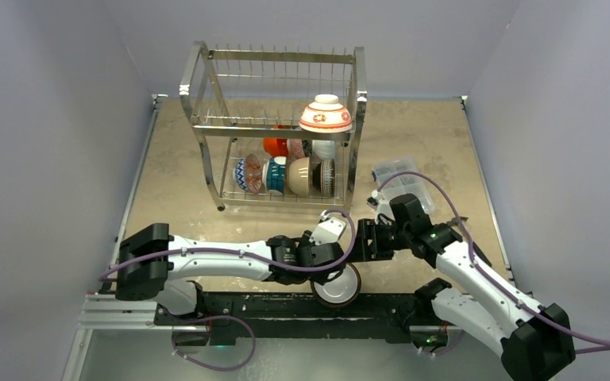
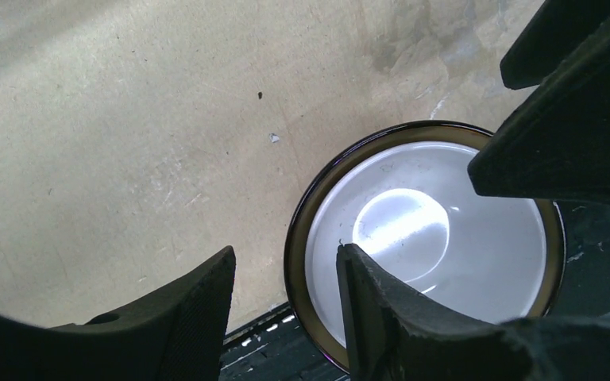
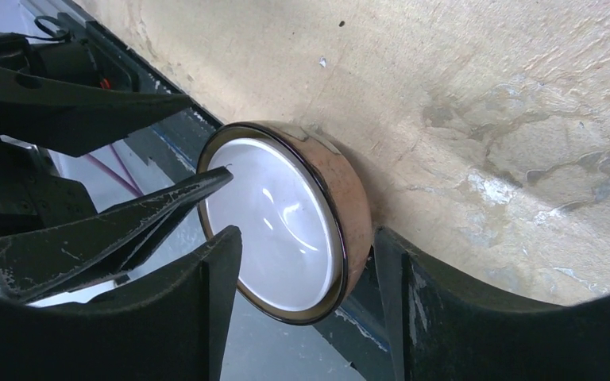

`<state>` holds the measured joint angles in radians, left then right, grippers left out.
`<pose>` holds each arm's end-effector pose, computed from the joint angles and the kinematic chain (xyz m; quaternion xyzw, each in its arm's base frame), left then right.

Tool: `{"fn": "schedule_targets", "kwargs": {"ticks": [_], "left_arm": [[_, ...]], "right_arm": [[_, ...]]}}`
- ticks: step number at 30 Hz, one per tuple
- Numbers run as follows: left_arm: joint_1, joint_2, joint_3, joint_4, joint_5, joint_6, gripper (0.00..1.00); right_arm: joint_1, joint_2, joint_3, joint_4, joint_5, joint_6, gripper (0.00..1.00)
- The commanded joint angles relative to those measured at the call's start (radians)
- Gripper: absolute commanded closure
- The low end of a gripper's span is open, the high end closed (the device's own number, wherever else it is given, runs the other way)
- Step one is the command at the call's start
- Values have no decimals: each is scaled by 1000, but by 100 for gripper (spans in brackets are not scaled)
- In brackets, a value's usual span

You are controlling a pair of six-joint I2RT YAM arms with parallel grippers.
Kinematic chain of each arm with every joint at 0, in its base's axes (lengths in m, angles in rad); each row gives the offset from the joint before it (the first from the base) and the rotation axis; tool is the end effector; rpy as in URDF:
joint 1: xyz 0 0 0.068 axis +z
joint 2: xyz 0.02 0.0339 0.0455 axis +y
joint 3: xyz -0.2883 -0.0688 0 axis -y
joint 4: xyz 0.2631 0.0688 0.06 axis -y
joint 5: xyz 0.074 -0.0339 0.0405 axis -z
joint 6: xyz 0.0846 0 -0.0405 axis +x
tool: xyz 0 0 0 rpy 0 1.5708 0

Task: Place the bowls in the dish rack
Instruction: Pick up the bowl from the center of the board.

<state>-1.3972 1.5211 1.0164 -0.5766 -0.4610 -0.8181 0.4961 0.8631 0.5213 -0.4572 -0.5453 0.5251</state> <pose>0.0950 -0.3239 0.1946 0.2166 0.9210 -0.1120 0.3037 0.1573 0.1350 0.1960 -0.0884 0.8936 0.3948 0.1943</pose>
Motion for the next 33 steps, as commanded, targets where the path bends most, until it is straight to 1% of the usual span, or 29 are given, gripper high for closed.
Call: {"fn": "schedule_targets", "kwargs": {"ticks": [1, 5, 6, 9, 10, 13, 15, 17, 21, 24, 27, 29, 33], "left_arm": [[-6, 37, 33, -18, -40, 26, 51], [-9, 87, 38, -11, -45, 33, 53], [-9, 96, 37, -5, -43, 38, 55], [-10, 110, 41, 8, -33, 46, 61], [-10, 110, 41, 11, -33, 46, 64], [-9, 100, 35, 9, -42, 32, 80], [-9, 90, 34, -5, -59, 20, 88], [-7, 72, 33, -24, -92, -5, 99], [17, 26, 2, -15, -93, -43, 100], [77, -17, -43, 27, -41, -62, 100], [138, -59, -96, 63, -2, -84, 100], [170, -89, -121, 81, 10, -100, 100], [195, -143, -147, 94, -3, -116, 100]], "right_arm": [[10, 18, -1, 18, -21, -18, 34], [23, 37, 0, 18, -11, -18, 30], [29, 44, 2, 18, -6, -18, 28], [66, 60, 19, 17, 20, -10, 24], [79, 65, 27, 16, 32, -7, 24], [115, 84, 51, 8, 70, -3, 24], [124, 93, 68, 2, 94, -6, 24], [128, 92, 91, -8, 122, -14, 24], [130, 89, 137, -4, 142, -25, 21], [134, 83, 155, 20, 128, -25, 18], [134, 85, 159, 45, 117, -14, 18], [135, 91, 157, 63, 110, -3, 20], [137, 102, 151, 115, 78, 25, 35]]}}
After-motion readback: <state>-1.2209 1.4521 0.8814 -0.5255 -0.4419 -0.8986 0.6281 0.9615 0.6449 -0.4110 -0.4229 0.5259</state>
